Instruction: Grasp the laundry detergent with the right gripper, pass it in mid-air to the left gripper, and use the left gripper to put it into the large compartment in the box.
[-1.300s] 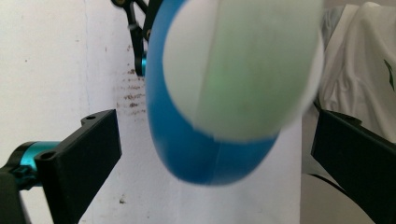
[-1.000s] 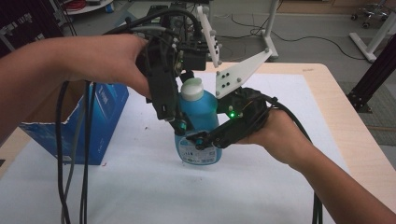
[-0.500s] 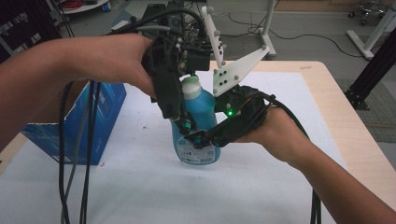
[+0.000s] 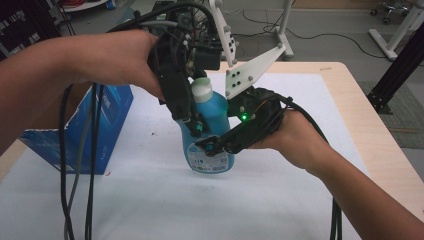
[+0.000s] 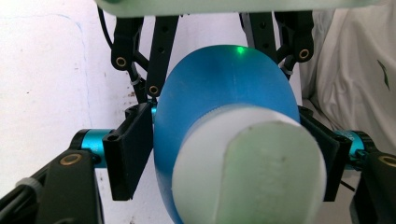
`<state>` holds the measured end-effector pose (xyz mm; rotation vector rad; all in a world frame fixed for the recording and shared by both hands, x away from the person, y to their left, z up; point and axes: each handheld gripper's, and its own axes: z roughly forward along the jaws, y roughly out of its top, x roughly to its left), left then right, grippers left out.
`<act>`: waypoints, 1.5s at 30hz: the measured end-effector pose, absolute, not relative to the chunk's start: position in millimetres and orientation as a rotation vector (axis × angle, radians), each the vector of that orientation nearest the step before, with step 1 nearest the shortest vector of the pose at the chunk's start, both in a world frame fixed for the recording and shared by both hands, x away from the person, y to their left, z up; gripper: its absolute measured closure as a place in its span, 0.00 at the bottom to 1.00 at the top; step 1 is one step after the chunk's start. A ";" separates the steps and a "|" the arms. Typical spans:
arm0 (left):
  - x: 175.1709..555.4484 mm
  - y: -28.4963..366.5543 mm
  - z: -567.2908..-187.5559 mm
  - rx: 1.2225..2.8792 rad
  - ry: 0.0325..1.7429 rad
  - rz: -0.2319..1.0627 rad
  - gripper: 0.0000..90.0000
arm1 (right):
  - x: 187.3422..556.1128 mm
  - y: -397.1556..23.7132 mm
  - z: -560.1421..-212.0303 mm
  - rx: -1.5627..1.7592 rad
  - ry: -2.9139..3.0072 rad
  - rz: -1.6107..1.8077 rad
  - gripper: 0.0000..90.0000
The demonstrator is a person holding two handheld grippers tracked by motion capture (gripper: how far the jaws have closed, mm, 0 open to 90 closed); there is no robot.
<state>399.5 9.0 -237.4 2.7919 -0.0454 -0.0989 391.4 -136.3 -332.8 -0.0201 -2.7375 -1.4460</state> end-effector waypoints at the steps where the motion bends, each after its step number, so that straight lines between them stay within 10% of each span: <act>1: 399.3 9.0 -237.4 2.791 -0.047 -0.095 0.31 | 391.4 -136.1 -333.0 -0.020 -2.738 -1.445 0.52; 26: 393.5 7.3 -231.2 2.809 -0.082 -0.072 0.42 | 389.8 -134.2 -331.4 -0.005 -2.727 -1.465 0.50; 34: 392.1 17.4 -208.7 2.832 -0.025 -0.029 0.42 | 393.3 -141.4 -324.9 -0.116 -2.746 -1.473 0.13; 45: 396.6 48.7 -173.7 2.853 0.196 0.039 0.42 | 398.5 -181.8 -300.3 -0.249 -2.906 -1.289 0.13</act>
